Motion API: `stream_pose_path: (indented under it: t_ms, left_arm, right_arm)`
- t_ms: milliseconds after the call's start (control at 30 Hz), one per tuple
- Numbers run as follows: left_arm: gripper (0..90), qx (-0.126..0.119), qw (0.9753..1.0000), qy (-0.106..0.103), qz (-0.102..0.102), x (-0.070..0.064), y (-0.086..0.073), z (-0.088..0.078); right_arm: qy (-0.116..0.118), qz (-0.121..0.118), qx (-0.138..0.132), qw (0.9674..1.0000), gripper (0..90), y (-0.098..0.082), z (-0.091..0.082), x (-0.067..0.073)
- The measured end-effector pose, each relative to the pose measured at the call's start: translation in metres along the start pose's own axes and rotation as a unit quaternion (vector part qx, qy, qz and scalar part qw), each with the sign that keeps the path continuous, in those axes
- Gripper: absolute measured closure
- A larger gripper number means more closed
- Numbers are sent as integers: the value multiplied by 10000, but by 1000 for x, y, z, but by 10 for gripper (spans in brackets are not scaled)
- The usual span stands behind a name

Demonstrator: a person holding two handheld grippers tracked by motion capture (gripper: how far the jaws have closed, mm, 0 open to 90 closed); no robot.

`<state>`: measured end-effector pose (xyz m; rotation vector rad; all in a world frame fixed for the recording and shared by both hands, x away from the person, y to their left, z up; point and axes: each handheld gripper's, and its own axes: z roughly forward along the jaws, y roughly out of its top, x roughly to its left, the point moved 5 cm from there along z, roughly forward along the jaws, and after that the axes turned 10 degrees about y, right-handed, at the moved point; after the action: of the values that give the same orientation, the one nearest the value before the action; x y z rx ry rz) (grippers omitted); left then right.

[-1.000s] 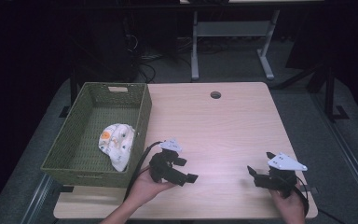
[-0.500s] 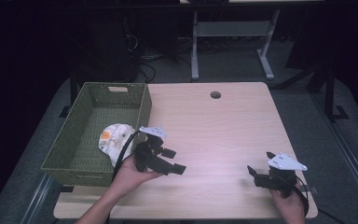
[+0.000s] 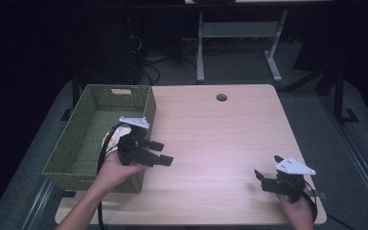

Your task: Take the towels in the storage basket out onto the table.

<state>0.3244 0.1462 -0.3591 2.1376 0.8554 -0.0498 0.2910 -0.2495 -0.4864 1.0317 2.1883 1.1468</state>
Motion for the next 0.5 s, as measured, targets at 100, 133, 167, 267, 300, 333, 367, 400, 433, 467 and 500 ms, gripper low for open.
stream_pose_path:
  t_ms: [100, 133, 167, 267, 300, 333, 367, 400, 433, 467, 500]
  left_arm:
    - [193, -13, 9999, 102, -13, 6, 1, -9]
    - [194, 7, 9998, 214, -24, 11, 1, -15]
    - [194, 7, 9998, 214, -24, 11, 1, -15]
    - [195, 23, 9994, 344, -99, 18, 0, -22]
    - [198, 39, 9991, 399, -108, 22, -1, -25]
    - [205, 18, 9989, 435, -184, 28, -2, -30]
    - [211, 18, 9989, 435, -184, 28, -2, -30]
    - [211, 22, 9986, 488, -212, 31, -2, -33]
    - [211, 23, 9983, 524, -267, 36, -3, -36]
    - [211, 33, 9981, 556, -274, 38, -4, -38]
    - [213, 39, 9977, 606, -297, 42, -4, -40]
  right_arm:
    - [-7, 3, 1, 10000, 137, 0, 0, 0]
    - [-8, 20, 2, 10000, 137, 0, 0, 0]
    - [-8, 20, 2, 10000, 137, 0, 0, 0]
    - [9, 57, -5, 10000, 137, 0, 0, 1]
    - [4, 29, 2, 10000, 137, 0, 0, 0]
    - [-3, 57, -5, 10000, 137, 0, 0, 1]
    - [-3, 59, -8, 10000, 137, 0, -1, 1]
    - [-8, 48, -12, 10000, 137, 0, -1, 0]
    - [-8, 48, -12, 10000, 137, 0, -1, 0]
    - [-11, 53, -5, 10000, 137, 0, -1, 0]
    - [-13, 47, 4, 10000, 137, 0, -1, 0]
